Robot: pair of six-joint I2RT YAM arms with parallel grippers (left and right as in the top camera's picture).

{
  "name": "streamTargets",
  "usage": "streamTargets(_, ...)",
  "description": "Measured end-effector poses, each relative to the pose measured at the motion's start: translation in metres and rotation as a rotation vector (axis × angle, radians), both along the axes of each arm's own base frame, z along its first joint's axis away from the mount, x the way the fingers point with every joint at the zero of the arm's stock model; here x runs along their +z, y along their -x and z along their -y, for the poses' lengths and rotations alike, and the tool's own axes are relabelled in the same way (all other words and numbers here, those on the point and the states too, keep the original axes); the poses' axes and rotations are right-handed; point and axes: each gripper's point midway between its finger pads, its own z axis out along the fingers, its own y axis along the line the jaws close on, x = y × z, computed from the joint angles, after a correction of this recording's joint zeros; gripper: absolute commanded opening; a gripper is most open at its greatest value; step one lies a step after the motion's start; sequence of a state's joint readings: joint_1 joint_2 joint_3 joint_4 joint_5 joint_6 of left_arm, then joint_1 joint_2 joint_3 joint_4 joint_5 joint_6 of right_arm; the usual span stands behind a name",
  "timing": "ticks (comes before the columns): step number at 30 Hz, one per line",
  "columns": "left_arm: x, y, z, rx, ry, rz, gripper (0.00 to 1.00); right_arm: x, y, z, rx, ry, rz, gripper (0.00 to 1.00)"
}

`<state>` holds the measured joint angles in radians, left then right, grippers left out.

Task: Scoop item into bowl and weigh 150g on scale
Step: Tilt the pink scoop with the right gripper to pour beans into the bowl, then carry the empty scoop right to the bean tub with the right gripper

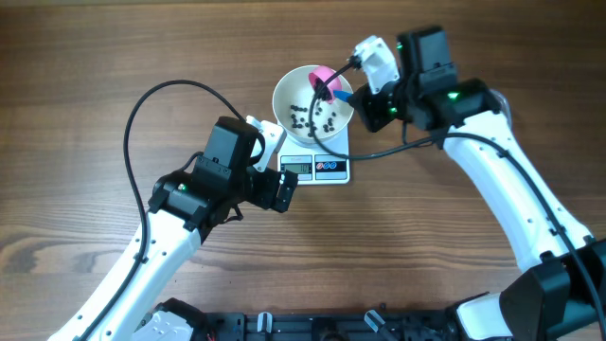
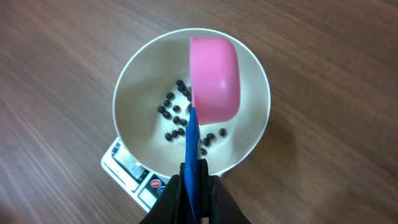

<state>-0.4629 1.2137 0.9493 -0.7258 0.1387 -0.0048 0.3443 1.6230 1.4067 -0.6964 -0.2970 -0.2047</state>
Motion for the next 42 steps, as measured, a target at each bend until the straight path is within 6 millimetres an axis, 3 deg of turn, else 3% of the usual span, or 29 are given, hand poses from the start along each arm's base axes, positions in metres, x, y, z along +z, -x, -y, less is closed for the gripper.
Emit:
streamTargets(7,0.0,0.0,0.0,0.0,0.0,0.0,1.0,-0.003,0.001,-0.006,0.015,0.094,0.05,0.04)
streamTargets(35,0.0,0.0,0.0,0.0,0.0,0.0,1.0,0.004,-0.011,-0.005,0.128,0.188,0.184,0.04)
streamTargets(42,0.0,0.0,0.0,0.0,0.0,0.0,1.0,0.004,-0.008,-0.004,-0.055,0.069,0.071,0.04)
